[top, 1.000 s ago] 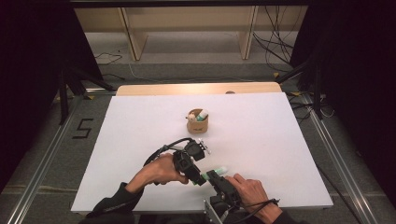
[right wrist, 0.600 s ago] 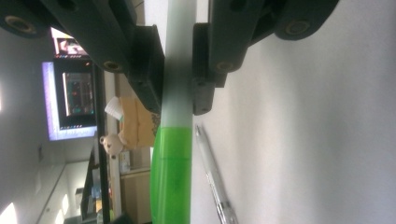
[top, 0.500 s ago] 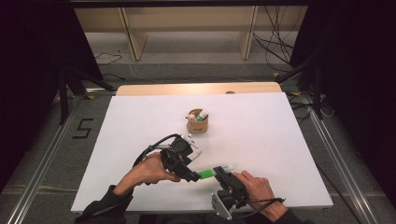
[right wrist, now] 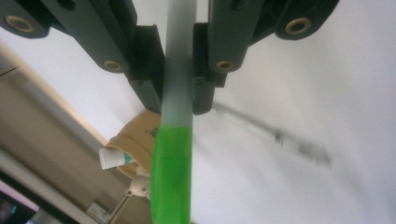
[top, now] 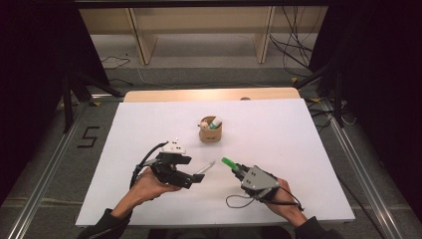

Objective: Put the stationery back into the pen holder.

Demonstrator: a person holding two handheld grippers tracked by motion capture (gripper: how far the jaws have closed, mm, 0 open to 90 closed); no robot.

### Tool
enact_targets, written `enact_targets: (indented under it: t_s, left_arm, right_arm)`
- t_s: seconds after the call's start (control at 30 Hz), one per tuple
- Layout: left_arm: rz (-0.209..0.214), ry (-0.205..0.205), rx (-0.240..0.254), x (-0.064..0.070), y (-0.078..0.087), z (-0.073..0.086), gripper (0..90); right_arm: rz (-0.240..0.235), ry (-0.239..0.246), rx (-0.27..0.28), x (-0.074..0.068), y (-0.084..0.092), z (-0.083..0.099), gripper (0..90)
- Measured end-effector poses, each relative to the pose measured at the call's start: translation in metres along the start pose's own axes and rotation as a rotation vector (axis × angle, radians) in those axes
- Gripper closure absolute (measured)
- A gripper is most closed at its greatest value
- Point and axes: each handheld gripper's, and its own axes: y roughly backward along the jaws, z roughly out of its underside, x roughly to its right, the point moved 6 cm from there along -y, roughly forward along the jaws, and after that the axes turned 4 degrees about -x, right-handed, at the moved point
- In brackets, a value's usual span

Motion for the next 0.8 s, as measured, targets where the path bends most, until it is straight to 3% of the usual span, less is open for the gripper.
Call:
enact_targets:
  t_s: [0.1, 0.4, 0.53, 0.8]
  left_arm:
    - [-0.011, 0.008, 0.049, -0.001, 0.001, 0.004, 20.1]
    - [-0.057, -0.001, 0.160, -0.003, 0.006, 0.008, 17.3]
    - [-0.062, -0.001, 0.183, -0.003, 0.009, 0.010, 16.7]
    - [-0.077, 0.015, 0.196, -0.008, 0.011, 0.017, 16.7]
  right_arm:
    - [-0.033, -0.146, 0.034, 0.014, -0.005, -0.006, 77.4]
    - [-0.069, -0.446, 0.094, 0.052, -0.032, -0.020, 77.4]
    - [-0.066, -0.539, 0.109, 0.066, -0.041, -0.020, 77.4]
    - [-0.045, -0.609, 0.142, 0.083, -0.054, -0.030, 77.4]
